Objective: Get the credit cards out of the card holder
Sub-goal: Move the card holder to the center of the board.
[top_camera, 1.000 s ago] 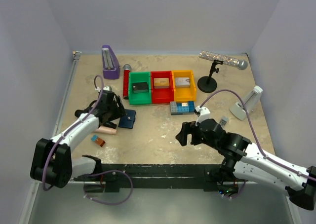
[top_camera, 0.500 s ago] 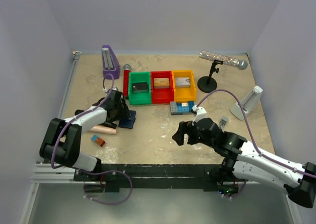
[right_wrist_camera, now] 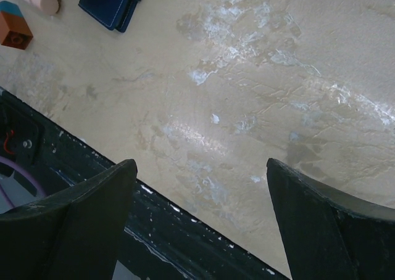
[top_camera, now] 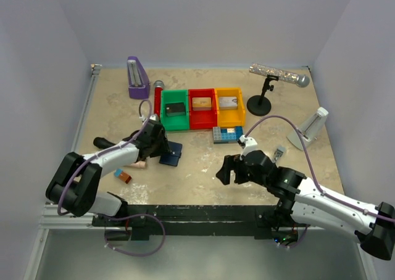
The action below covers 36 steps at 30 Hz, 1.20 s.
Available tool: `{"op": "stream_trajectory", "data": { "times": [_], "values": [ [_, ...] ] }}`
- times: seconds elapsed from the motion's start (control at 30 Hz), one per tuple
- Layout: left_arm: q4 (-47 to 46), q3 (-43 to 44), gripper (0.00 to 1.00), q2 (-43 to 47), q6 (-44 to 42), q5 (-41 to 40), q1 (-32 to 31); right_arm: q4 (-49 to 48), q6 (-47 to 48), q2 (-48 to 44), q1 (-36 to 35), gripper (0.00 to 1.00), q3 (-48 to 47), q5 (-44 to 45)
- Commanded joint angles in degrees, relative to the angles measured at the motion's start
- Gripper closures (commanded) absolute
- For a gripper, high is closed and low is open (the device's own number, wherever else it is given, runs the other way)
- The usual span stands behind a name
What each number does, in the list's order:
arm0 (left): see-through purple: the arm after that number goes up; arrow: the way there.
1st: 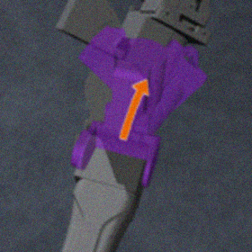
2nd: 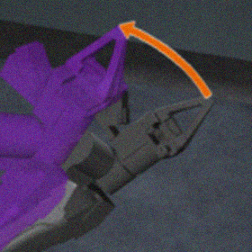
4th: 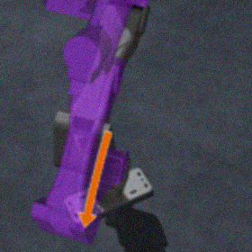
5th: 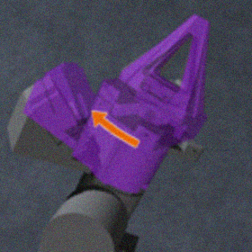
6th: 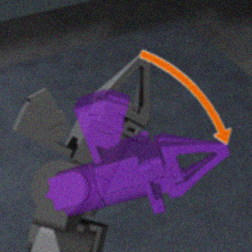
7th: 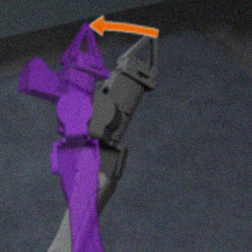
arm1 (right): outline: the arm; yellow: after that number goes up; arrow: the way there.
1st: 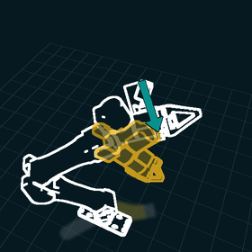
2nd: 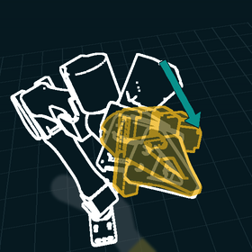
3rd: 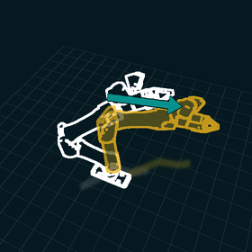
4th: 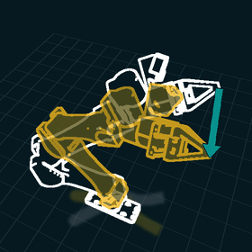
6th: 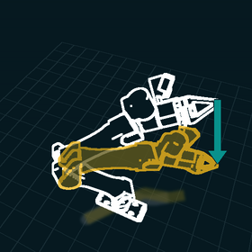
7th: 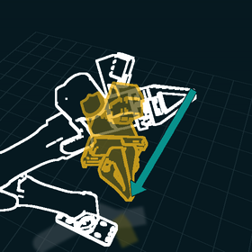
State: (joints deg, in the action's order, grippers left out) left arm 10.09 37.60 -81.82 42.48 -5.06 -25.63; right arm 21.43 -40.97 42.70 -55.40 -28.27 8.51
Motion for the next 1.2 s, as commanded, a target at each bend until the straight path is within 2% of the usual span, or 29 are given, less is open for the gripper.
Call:
{"op": "stream_trajectory", "data": {
  "times": [0.0, 0.23, 0.4, 0.53, 0.7, 0.93, 1.17],
  "values": [
    [-1.1, -4.9, 0.50, 4.2, 4.5, 0.8, -5.4, -2.4, -1.5, -0.4, -0.2, 0.09, 2.0, -1.2],
    [-3.0, -10.5, 0.50, 8.9, 12.1, -1.3, -13.4, -4.0, -3.3, -0.7, -0.2, 0.09, 5.4, -2.0],
    [0.4, -9.0, 0.45, 9.0, 16.4, -6.9, -20.6, -4.2, -3.6, -0.3, -0.3, 0.09, 5.9, -2.3],
    [5.5, -6.6, 0.37, 10.7, 17.7, -9.3, -21.1, -3.2, -2.7, -0.2, -0.3, 0.09, 4.2, -2.0],
    [8.0, -6.9, 0.30, 18.8, 17.4, -12.2, -21.1, -3.5, -1.6, 3.3, -0.3, 0.09, 0.7, -3.1],
    [7.9, -9.9, 0.42, 19.9, 15.9, -12.5, -21.2, -12.2, -3.5, 16.9, -0.9, 0.11, -3.4, -8.3],
    [2.0, -14.2, 0.45, 19.2, 15.6, -9.8, -21.1, -19.9, -7.7, 30.0, -3.0, 0.14, -7.5, -10.8]
  ]
}}
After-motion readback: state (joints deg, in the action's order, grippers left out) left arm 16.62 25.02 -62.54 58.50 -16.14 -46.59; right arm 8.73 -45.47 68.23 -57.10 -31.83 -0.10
